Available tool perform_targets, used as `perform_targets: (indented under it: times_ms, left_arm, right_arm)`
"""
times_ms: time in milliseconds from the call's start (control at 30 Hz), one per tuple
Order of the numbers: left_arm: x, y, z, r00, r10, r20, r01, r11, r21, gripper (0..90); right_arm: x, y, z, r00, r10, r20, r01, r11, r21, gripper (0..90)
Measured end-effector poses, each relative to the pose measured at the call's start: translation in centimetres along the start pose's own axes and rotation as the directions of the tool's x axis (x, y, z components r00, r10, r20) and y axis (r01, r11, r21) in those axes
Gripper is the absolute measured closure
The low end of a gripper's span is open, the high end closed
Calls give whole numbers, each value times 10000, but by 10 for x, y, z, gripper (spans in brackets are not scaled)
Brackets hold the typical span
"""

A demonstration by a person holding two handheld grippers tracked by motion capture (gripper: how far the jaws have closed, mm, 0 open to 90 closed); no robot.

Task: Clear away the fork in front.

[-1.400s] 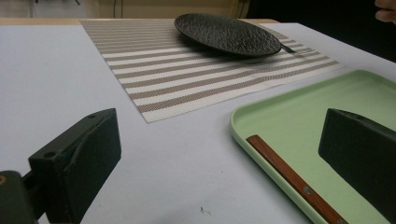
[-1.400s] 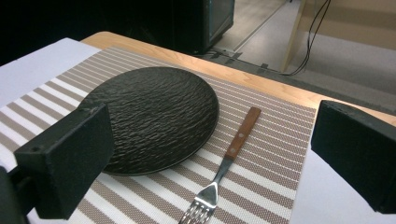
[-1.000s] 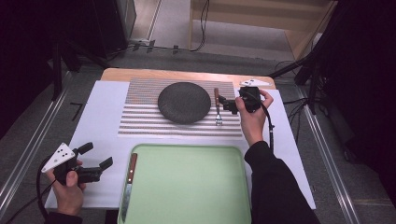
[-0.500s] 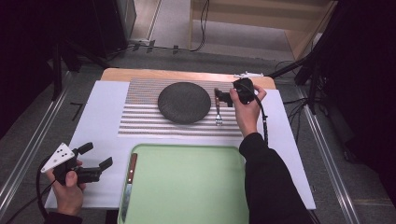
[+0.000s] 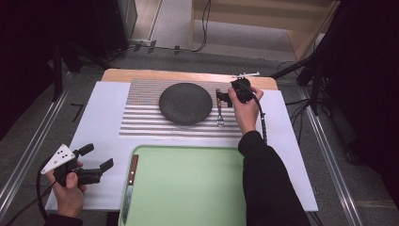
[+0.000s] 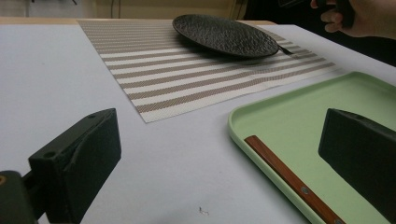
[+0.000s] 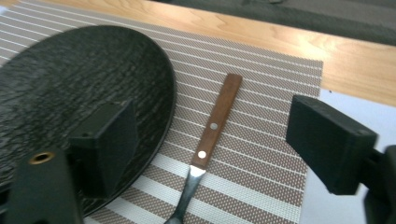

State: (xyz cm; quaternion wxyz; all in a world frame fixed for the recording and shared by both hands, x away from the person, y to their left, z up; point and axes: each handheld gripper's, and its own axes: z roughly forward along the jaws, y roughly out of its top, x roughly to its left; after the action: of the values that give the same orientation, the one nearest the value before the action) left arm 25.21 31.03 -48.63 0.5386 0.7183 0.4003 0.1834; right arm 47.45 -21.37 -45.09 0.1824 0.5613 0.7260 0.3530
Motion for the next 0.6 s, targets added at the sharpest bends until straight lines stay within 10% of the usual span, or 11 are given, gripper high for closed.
perform_targets:
  times_ms: [600]
  left_arm:
    - [0,0,0,10000,-25,38,25,10000,15,0]
  right_arm:
    - [6,2,29,9995,156,267,-196,9874,1573,530]
